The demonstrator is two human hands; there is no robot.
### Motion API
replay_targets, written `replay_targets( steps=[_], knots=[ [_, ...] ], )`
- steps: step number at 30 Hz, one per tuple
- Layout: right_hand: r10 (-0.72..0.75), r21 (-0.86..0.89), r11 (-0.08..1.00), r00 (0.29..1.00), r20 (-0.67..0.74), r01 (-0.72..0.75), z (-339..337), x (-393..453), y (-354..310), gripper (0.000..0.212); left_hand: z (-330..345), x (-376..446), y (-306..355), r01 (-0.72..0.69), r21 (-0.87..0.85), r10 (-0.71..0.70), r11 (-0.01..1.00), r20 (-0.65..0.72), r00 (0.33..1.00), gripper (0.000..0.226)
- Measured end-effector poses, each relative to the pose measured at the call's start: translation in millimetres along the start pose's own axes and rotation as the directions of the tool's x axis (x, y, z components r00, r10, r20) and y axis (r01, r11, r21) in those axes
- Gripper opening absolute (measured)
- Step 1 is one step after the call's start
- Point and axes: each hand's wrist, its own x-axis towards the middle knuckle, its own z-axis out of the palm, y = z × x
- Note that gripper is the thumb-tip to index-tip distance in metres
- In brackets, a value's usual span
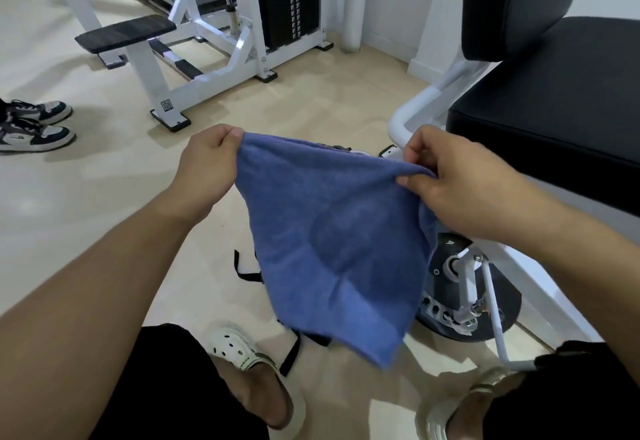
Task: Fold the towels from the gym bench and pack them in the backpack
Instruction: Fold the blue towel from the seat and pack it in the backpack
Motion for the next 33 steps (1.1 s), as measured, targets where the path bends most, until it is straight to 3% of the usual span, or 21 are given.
replay_targets(
  steps=[4,8,12,16,24,27,33],
  knots=[
    [-0.004,-0.102,0.995,0.997,-0.082,-0.005,-20.7,3.1,3.8,0.006,5.7,0.4,4.6,-0.021,-0.008,0.021,1.0,-0.09,0.996,0.035],
    [0.004,-0.119,0.993,0.99,-0.142,-0.021,-28.1,4.5,10.6,0.007,11.2,-3.1,9.5,-0.024,-0.078,0.018,0.997,-0.075,0.997,0.03],
    [0.048,-0.046,0.998,0.995,-0.09,-0.052,-27.9,5.1,14.0,0.008,11.9,-7.2,9.3,0.036,-0.23,-0.038,0.973,-0.002,0.999,0.032],
    [0.08,-0.029,0.996,0.987,-0.139,-0.085,-37.1,11.6,19.5,0.015,13.1,-7.8,10.2,0.05,-0.199,-0.063,0.979,-0.059,0.996,0.031],
    [0.146,-0.039,0.988,0.989,-0.037,-0.147,-52.6,6.1,19.7,0.02,3.6,-6.9,10.1,0.032,-0.311,0.054,0.95,0.264,0.963,0.02],
    [0.133,-0.159,0.978,0.991,-0.007,-0.132,-60.6,2.7,19.8,0.021,-4.3,-8.0,5.9,0.039,-0.31,0.084,0.95,0.374,0.923,0.017],
    [0.144,-0.248,0.96,0.988,0.049,-0.128,-65.0,0.1,16.5,0.02,-8.6,-14.1,-2.0,-0.038,-0.161,0.102,0.986,0.41,0.907,0.023]
  ],
)
